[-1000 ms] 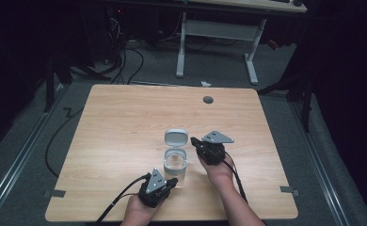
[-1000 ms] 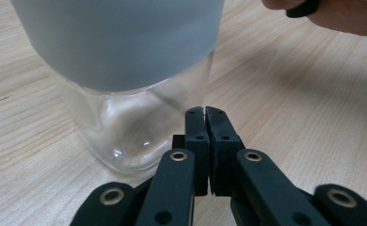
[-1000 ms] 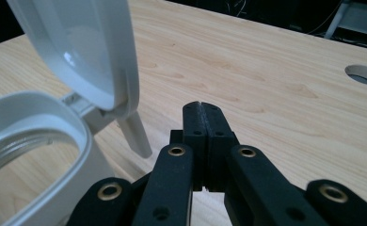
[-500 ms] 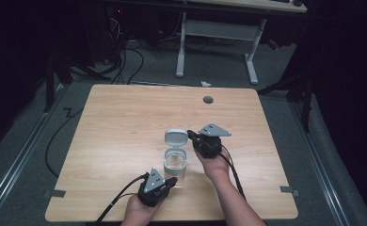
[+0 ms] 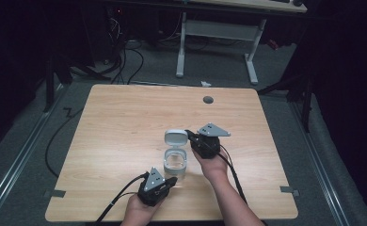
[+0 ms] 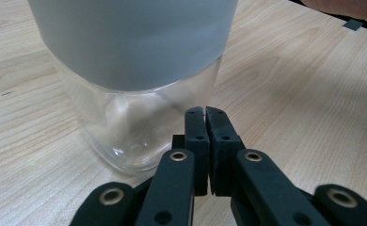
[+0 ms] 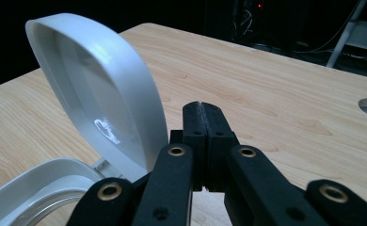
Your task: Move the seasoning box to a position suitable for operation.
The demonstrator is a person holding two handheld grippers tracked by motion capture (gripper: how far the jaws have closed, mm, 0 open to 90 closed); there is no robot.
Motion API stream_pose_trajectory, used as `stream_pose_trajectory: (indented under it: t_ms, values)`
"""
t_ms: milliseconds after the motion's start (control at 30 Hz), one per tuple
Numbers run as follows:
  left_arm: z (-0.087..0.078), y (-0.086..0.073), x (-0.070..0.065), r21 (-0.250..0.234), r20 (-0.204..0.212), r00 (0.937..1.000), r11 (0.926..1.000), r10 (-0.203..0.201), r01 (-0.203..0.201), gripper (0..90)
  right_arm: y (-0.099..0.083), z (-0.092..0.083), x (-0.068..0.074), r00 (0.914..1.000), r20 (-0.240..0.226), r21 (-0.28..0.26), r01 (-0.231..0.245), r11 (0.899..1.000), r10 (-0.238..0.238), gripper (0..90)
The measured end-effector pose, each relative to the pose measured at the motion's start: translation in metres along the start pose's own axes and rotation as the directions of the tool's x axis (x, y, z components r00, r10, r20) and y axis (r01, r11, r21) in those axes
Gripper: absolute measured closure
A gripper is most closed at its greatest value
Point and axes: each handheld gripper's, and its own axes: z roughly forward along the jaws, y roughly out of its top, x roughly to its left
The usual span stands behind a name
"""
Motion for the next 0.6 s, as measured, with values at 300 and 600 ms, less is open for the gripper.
stream_pose_trajectory:
  t_ms: [300, 600]
  values:
    - [-0.0001, -0.0001, -0.0001, 0.001, 0.002, 1.0, 1.0, 0.001, -0.001, 87.9, -0.0001, -0.0054, 0.0007, 1.0, 0.001, -0.006, 0.005, 1.0, -0.005, 89.8]
    - [-0.0004, -0.0003, -0.0004, 0.0, 0.004, 1.0, 1.0, 0.002, -0.002, 87.9, -0.0044, -0.0097, 0.0038, 0.9999, -0.004, -0.012, 0.01, 1.0, -0.01, 89.9]
